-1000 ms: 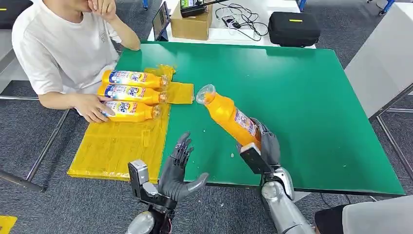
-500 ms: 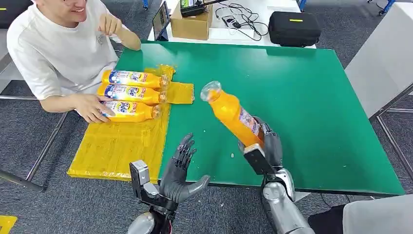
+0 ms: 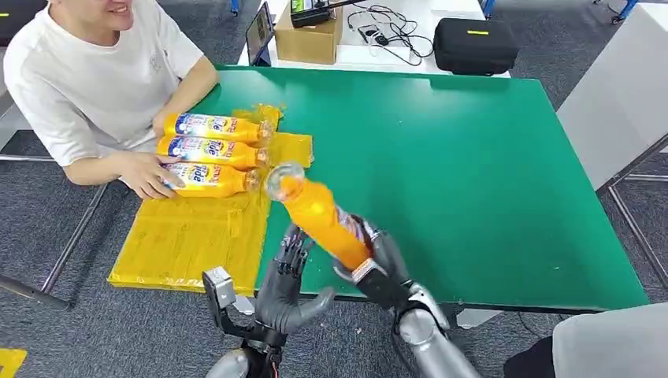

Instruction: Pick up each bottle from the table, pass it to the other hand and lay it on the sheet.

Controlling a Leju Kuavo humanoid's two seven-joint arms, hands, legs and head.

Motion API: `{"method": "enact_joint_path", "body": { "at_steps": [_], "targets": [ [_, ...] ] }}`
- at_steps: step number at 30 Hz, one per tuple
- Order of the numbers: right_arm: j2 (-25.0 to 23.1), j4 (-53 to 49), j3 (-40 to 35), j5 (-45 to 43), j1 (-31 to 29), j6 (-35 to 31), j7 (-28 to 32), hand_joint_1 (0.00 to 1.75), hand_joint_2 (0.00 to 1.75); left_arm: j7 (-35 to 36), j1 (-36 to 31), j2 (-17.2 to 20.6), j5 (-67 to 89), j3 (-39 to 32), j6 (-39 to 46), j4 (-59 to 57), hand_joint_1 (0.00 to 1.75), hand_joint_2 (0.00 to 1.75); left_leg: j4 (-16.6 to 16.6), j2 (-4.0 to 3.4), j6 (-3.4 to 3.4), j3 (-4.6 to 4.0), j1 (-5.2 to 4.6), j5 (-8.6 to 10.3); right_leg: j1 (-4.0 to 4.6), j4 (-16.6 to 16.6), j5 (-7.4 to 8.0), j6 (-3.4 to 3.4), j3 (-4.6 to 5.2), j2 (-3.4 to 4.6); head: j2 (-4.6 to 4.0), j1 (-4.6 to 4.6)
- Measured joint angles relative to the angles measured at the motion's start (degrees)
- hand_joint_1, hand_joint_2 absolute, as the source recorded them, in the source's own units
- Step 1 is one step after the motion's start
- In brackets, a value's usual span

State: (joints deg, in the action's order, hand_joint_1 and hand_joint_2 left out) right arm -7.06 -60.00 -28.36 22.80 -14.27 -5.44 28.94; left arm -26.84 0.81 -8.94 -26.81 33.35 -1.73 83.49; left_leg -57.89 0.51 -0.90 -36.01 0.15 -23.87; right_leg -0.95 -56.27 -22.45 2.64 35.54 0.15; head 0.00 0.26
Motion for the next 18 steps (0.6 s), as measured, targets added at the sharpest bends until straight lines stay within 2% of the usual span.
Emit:
{"method": "enact_joint_path", "body": {
  "at_steps": [8,18],
  "targets": [
    [0.04,-1.18,-5.28,-0.96,1.39,-2.58,-0.20,1.75,1.75,-0.96,-0.23,-0.09,-1.65,-0.22,3.96,1.99,0.00,1.75,0.00,0.03,-0.01,-0.01,-0.05,0.00,-0.04,0.01,0.01,0.01,0.00,0.00,0.00,-0.02],
    [1.01,-1.16,-10.45,0.15,0.62,1.07,1.12,1.75,1.75,-3.76,-0.28,0.15,1.35,-1.05,8.92,5.77,0.00,1.75,0.00,0.02,-0.01,0.00,-0.04,0.00,-0.03,0.00,0.01,0.01,0.00,0.00,0.00,0.00]
  ]
}}
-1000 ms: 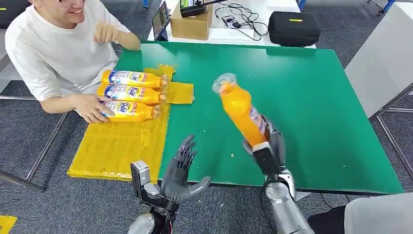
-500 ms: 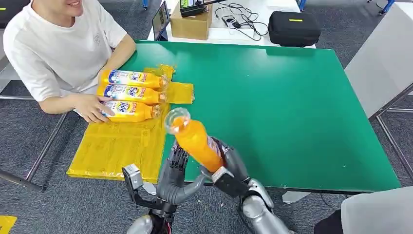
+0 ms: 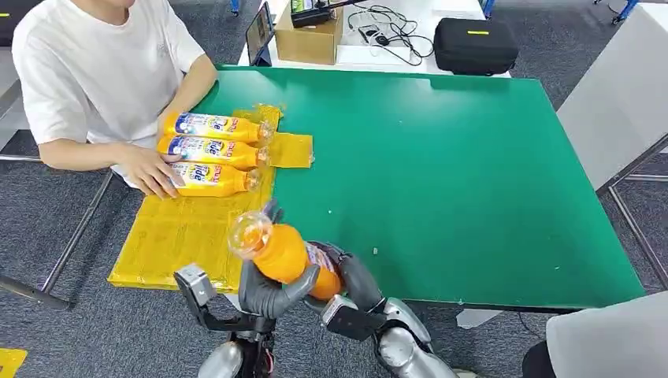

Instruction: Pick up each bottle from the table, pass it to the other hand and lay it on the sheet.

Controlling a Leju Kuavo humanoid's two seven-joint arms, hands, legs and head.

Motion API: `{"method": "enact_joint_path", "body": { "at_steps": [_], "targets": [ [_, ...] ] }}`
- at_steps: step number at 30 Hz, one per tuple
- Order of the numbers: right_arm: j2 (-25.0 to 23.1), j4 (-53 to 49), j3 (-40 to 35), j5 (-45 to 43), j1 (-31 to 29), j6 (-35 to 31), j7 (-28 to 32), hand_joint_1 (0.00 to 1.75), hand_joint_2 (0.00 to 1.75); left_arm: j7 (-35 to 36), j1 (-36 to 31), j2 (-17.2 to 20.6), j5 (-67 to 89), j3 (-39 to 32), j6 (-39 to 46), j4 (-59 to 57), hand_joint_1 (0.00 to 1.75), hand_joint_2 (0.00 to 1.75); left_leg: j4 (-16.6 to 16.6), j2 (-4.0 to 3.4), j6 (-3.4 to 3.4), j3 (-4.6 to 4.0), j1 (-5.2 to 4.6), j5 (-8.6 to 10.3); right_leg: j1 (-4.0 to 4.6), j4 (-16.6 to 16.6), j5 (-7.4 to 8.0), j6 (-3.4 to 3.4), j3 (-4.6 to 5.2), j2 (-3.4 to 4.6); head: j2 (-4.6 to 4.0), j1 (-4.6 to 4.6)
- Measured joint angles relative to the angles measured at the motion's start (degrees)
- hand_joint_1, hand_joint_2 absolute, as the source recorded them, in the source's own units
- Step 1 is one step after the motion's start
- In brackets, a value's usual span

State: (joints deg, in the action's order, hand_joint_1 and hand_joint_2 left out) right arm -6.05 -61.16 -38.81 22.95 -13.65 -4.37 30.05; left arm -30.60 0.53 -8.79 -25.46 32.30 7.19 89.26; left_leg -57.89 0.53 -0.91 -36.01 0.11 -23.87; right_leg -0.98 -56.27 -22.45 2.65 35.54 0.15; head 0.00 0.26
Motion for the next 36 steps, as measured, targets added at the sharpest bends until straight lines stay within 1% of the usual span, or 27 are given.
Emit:
{"method": "enact_joint_path", "body": {
  "at_steps": [2,3,4,5,6,7,8,9,14,18,21,30,35,36],
  "targets": [
    [0.22,0.00,-0.57,0.41,-0.55,0.26,-0.17,1.75,1.75,0.31,0.00,0.13,0.08,-0.04,0.24,0.26,0.00,1.75,0.00,0.01,0.00,0.00,0.00,0.00,0.00,0.00,0.00,0.00,0.00,0.00,0.00,-0.02],
    [0.41,-0.02,-0.96,1.07,-0.95,0.27,-0.54,1.75,1.75,0.53,-0.01,0.22,1.06,-0.02,1.22,0.35,0.12,1.75,0.00,0.00,0.00,0.00,-0.01,0.00,-0.01,0.00,0.00,0.00,0.00,0.00,0.00,0.00],
    [0.59,-0.02,-1.31,1.77,-1.33,0.29,-0.81,1.75,1.75,0.57,-0.03,0.29,2.13,0.04,2.20,0.33,1.47,1.75,0.00,-0.01,0.00,0.00,-0.01,0.00,-0.01,0.00,0.01,0.00,0.00,0.00,0.00,0.00],
    [0.81,-0.04,-1.77,2.59,-1.71,0.31,-1.11,1.75,1.75,0.57,-0.05,0.33,2.99,0.13,3.01,0.33,1.75,1.75,0.00,-0.01,0.00,0.00,-0.01,0.00,-0.01,0.01,0.01,0.01,0.00,0.00,0.00,0.00],
    [1.03,-0.04,-2.37,3.52,-2.21,0.33,-1.44,1.75,1.75,0.57,-0.07,0.31,3.26,0.20,3.68,0.33,1.75,1.75,0.00,0.00,-0.01,0.00,-0.01,0.00,-0.01,0.01,0.01,0.01,0.00,0.00,0.00,0.00],
    [1.33,-0.04,-2.96,4.27,-2.79,0.35,-1.68,1.71,1.75,0.77,-0.08,0.33,2.97,0.22,3.67,0.33,1.75,1.75,0.00,0.00,-0.01,0.00,-0.02,0.01,-0.01,0.01,0.01,0.01,0.00,0.00,0.00,0.00],
    [1.60,-0.04,-3.39,4.64,-3.30,0.37,-1.81,0.98,1.75,1.12,-0.13,0.33,2.51,0.22,3.58,0.33,1.75,1.75,0.00,0.00,-0.01,0.00,-0.02,0.00,-0.01,0.01,0.01,0.01,0.00,0.00,0.00,-0.02],
    [1.94,-0.04,-3.85,4.81,-3.75,0.42,-1.82,0.00,0.00,1.72,-0.22,0.33,1.67,0.20,3.11,0.33,1.75,1.75,-0.01,0.00,-0.01,0.00,-0.02,0.01,-0.01,0.01,0.01,0.01,0.00,0.00,0.00,0.00],
    [2.69,-0.04,-5.47,4.20,-4.38,0.79,-0.02,0.00,0.00,5.40,-0.84,0.66,-2.62,-0.44,-0.48,0.15,1.75,1.75,-0.01,0.00,0.00,-0.01,-0.01,0.00,-0.01,0.00,0.02,0.01,0.02,0.00,0.00,0.00],
    [2.67,-1.62,-5.58,2.84,-3.46,-1.42,0.79,0.00,0.00,6.91,-1.21,0.66,-4.37,-0.79,-1.60,-0.13,1.75,1.75,0.00,0.00,0.00,-0.01,0.00,0.00,0.00,0.00,0.01,0.01,0.02,0.00,0.00,0.00],
    [2.69,-3.30,-5.58,2.84,-3.00,-2.25,-0.15,0.00,0.00,6.73,-1.54,0.63,-4.20,-0.98,-1.51,-0.13,1.75,1.75,0.00,0.00,0.00,-0.01,-0.01,-0.01,0.00,0.00,0.00,0.01,0.02,0.00,0.00,0.00],
    [2.69,-5.22,-5.64,2.86,-2.48,-2.32,-0.31,0.00,0.00,6.76,-1.66,0.59,-4.13,-1.42,-1.31,-0.13,1.75,1.75,-0.01,0.00,0.00,-0.01,-0.01,0.00,-0.01,0.00,0.01,0.01,0.00,0.00,0.00,0.00],
    [2.62,-5.68,-5.38,0.83,-2.04,-4.22,-0.06,0.00,0.00,6.38,-1.72,0.55,-4.50,-1.46,-1.33,0.17,1.75,1.75,-0.01,0.00,0.00,-0.01,-0.01,0.00,-0.01,0.00,0.01,0.01,0.01,0.00,0.00,0.00],
    [2.62,-6.06,-4.94,-0.66,-1.63,-4.26,0.55,0.00,0.00,6.19,-1.60,0.42,-4.57,-1.66,-1.22,0.59,1.75,1.75,-0.01,0.01,0.00,-0.01,-0.01,0.00,-0.01,0.00,0.01,0.01,0.01,-0.01,0.00,0.00]
  ]
}}
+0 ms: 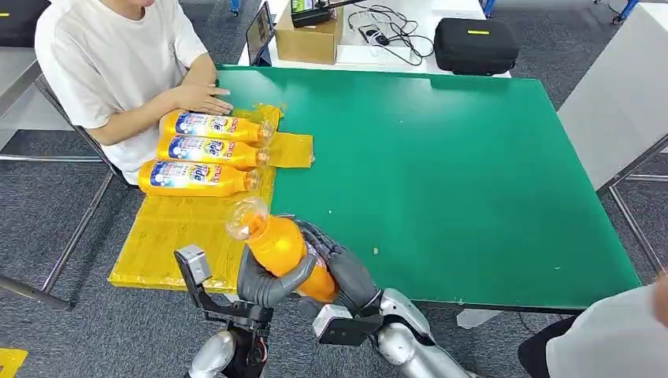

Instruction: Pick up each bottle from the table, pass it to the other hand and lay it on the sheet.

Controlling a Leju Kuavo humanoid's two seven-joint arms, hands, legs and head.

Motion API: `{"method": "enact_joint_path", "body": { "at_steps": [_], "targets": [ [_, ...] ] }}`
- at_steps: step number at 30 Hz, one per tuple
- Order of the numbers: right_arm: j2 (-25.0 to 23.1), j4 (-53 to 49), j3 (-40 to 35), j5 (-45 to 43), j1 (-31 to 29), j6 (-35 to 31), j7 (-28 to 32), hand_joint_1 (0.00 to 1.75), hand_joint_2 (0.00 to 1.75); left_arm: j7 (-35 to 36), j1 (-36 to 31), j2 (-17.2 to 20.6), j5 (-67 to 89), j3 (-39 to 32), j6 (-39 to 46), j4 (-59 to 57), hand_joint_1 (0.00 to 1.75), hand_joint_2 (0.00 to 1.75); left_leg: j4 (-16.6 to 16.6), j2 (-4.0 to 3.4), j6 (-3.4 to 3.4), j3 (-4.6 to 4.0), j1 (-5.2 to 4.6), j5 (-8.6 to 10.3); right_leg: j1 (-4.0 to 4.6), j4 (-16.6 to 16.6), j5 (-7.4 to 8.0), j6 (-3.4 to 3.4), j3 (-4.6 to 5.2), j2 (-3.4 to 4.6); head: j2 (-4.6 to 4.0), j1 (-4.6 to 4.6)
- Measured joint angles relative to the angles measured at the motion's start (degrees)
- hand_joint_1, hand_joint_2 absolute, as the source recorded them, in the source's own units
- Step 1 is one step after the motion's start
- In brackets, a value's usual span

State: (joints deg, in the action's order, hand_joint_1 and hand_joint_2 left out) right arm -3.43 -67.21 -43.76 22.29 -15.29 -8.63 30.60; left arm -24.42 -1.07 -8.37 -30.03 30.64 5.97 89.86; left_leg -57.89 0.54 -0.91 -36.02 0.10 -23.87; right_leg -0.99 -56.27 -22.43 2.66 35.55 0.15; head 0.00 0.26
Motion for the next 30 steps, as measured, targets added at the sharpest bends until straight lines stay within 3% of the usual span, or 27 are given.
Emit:
{"method": "enact_joint_path", "body": {
  "at_steps": [4,7,10,17,22,25,30],
  "targets": [
    [0.13,-2.45,2.84,-1.79,2.49,-4.14,2.64,0.00,0.00,-0.20,0.40,-0.68,2.94,-1.29,3.83,1.68,1.75,1.75,0.00,0.03,0.00,-0.01,0.00,-0.01,0.00,0.02,-0.01,0.00,0.00,-0.01,0.00,-0.02],
    [0.04,-5.34,7.61,-5.31,5.95,-7.92,4.28,0.00,0.00,-3.39,-0.25,-0.48,17.41,-3.00,16.77,1.26,1.75,1.75,0.00,0.03,-0.01,-0.02,0.00,-0.01,-0.01,0.02,-0.01,0.00,0.01,-0.01,0.00,0.02],
    [-1.44,-8.09,13.60,-11.11,9.74,-10.73,5.09,0.00,0.00,-4.65,-3.45,0.04,42.48,-6.43,31.74,-4.10,1.75,1.75,0.00,0.07,0.00,-0.01,0.00,0.01,0.00,0.01,-0.01,0.00,-0.01,-0.03,0.00,0.04],
    [-3.93,-10.16,20.32,-15.14,14.43,-9.77,6.16,0.00,0.00,1.13,-11.85,-0.15,73.17,-18.26,32.70,-21.18,1.75,1.75,0.00,-0.06,0.00,0.06,0.01,0.07,0.01,-0.01,0.06,-0.04,0.00,0.02,0.00,-0.02],
    [-4.81,-10.18,21.51,-16.61,15.61,-7.80,6.42,0.00,0.00,10.48,-21.08,2.08,94.70,-23.98,32.72,-34.92,1.75,1.75,0.00,-0.05,0.01,0.05,0.01,0.10,0.01,-0.03,0.07,-0.03,-0.01,0.02,0.00,0.00],
    [-5.22,-10.16,21.83,-17.04,15.68,-6.93,6.31,0.00,0.00,14.56,-27.10,4.42,98.84,-24.35,32.70,-44.25,1.75,1.75,0.00,-0.06,0.02,0.05,0.02,0.10,0.01,-0.04,0.07,-0.03,-0.01,0.03,0.00,0.00],
    [-5.53,-10.16,22.27,-17.17,15.86,-6.78,6.25,0.00,0.00,14.99,-31.20,6.06,99.56,-24.52,32.72,-51.98,1.75,1.75,0.00,-0.04,0.02,0.02,0.01,0.10,0.00,-0.04,0.06,-0.03,-0.01,0.02,0.00,0.00]
  ]
}}
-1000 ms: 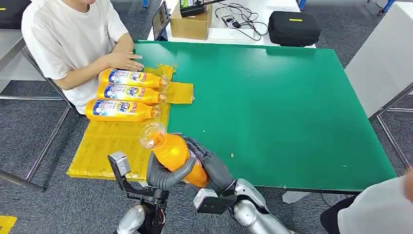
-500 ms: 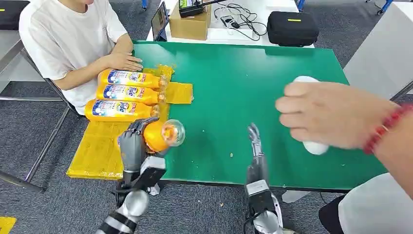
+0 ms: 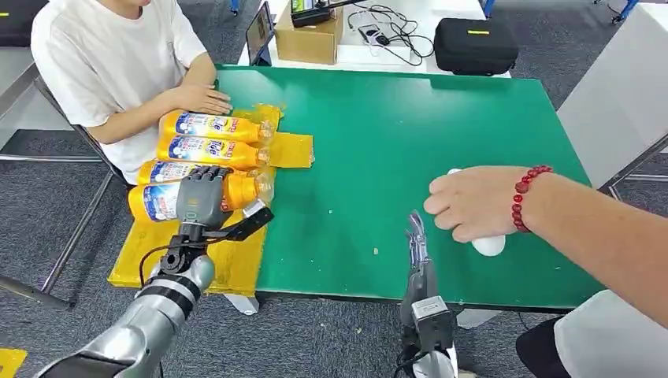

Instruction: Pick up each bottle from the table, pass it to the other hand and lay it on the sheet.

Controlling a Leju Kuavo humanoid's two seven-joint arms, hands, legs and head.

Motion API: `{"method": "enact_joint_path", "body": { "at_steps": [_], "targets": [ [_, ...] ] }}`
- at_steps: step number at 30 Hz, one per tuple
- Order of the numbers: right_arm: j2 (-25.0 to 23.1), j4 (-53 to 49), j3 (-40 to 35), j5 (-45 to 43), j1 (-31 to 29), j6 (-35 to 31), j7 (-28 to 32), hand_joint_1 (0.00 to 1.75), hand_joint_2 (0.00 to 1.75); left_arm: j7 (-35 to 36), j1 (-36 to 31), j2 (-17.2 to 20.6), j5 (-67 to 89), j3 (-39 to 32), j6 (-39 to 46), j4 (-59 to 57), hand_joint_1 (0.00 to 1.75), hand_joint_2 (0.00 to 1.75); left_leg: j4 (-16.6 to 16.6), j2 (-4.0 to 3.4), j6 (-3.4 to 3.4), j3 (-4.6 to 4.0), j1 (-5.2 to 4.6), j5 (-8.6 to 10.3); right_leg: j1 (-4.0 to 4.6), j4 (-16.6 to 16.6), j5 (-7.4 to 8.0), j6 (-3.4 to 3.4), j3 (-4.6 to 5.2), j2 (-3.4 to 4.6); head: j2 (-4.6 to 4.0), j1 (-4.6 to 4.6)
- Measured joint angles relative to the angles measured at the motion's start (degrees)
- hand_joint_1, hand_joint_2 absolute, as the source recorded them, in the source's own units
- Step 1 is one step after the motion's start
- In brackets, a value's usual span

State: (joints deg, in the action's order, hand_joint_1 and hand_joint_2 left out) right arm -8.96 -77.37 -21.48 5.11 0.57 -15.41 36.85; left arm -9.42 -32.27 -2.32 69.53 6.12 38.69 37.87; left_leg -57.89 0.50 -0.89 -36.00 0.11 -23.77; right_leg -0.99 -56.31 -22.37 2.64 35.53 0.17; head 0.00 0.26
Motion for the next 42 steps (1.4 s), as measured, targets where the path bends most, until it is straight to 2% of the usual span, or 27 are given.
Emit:
{"method": "enact_joint_path", "body": {
  "at_steps": [16,20,25,27,28,29,31,34,36,42],
  "targets": [
    [-0.44,0.00,0.39,0.00,0.10,0.02,0.00,0.00,0.00,0.02,-2.12,1.18,0.15,0.02,0.00,-5.37,1.75,1.75,0.00,0.00,0.00,-0.01,0.00,-0.01,0.01,0.02,-0.02,-0.01,0.02,0.00,0.00,0.00],
    [-0.59,0.00,0.63,-0.37,0.10,0.90,-0.39,0.00,0.00,5.75,-3.04,1.18,2.10,0.04,-4.86,-7.67,1.75,1.75,0.00,0.00,-0.01,-0.02,0.00,-0.02,0.00,0.02,-0.02,-0.01,0.02,0.00,0.00,-0.02],
    [-0.98,0.39,0.79,-0.33,0.04,2.82,-0.90,0.00,0.00,9.05,-3.17,1.18,-0.48,0.00,-11.04,-11.43,1.75,1.75,0.00,0.03,-0.01,-0.02,0.00,-0.02,0.01,0.03,-0.03,0.00,0.01,-0.01,0.00,-0.02],
    [-1.12,0.79,0.79,-0.11,-0.24,3.35,-0.94,0.00,0.00,10.58,-3.57,1.09,-0.74,-0.04,-11.54,-12.68,1.19,1.75,0.00,0.07,0.00,-0.01,0.00,-0.03,0.00,0.03,-0.04,0.00,-0.02,-0.02,0.00,-0.02],
    [-1.22,0.96,0.79,0.02,-0.35,3.54,-1.01,0.00,0.00,11.28,-3.85,1.07,-1.09,-0.11,-12.04,-13.26,1.05,1.75,0.00,0.06,0.00,0.00,0.00,-0.03,0.00,0.03,-0.04,0.00,-0.04,-0.02,0.00,0.00],
    [-1.35,1.16,0.79,0.02,-0.41,3.65,-1.07,0.00,0.00,11.48,-4.22,0.94,-2.06,-0.26,-13.06,-13.75,0.72,1.75,0.00,0.06,0.00,0.05,0.00,-0.03,0.00,0.03,-0.05,0.00,-0.08,-0.02,0.00,-0.02],
    [-1.53,1.90,0.79,0.04,-0.72,3.91,-1.22,0.00,0.00,9.18,-5.16,0.46,-5.14,-1.25,-17.08,-14.38,0.58,1.75,0.01,0.10,0.01,0.17,0.00,-0.04,0.00,0.04,-0.06,0.00,-0.24,-0.05,0.00,0.02],
    [-1.86,3.54,0.81,0.09,-1.47,3.91,-1.03,0.00,0.00,8.79,-6.15,-0.54,-7.83,-2.43,-22.10,-15.10,0.17,1.75,0.02,0.16,0.01,0.37,-0.01,-0.04,0.00,0.04,-0.08,-0.01,-0.44,-0.08,0.00,0.00],
    [-2.01,4.70,0.81,0.18,-2.11,3.96,-0.83,0.00,0.00,8.85,-6.60,-1.12,-9.14,-3.17,-25.11,-15.43,0.02,1.75,0.02,0.19,0.01,0.48,-0.01,-0.04,-0.02,0.04,-0.08,-0.01,-0.59,-0.09,0.00,0.00],
    [-2.25,6.38,0.96,0.33,-2.68,4.09,-0.57,0.00,0.00,8.92,-6.97,-1.82,-11.00,-3.91,-28.59,-15.82,0.00,1.75,0.02,0.29,-0.01,0.64,-0.03,-0.03,-0.03,0.05,-0.08,-0.01,-0.76,-0.11,0.00,0.00]
  ]
}}
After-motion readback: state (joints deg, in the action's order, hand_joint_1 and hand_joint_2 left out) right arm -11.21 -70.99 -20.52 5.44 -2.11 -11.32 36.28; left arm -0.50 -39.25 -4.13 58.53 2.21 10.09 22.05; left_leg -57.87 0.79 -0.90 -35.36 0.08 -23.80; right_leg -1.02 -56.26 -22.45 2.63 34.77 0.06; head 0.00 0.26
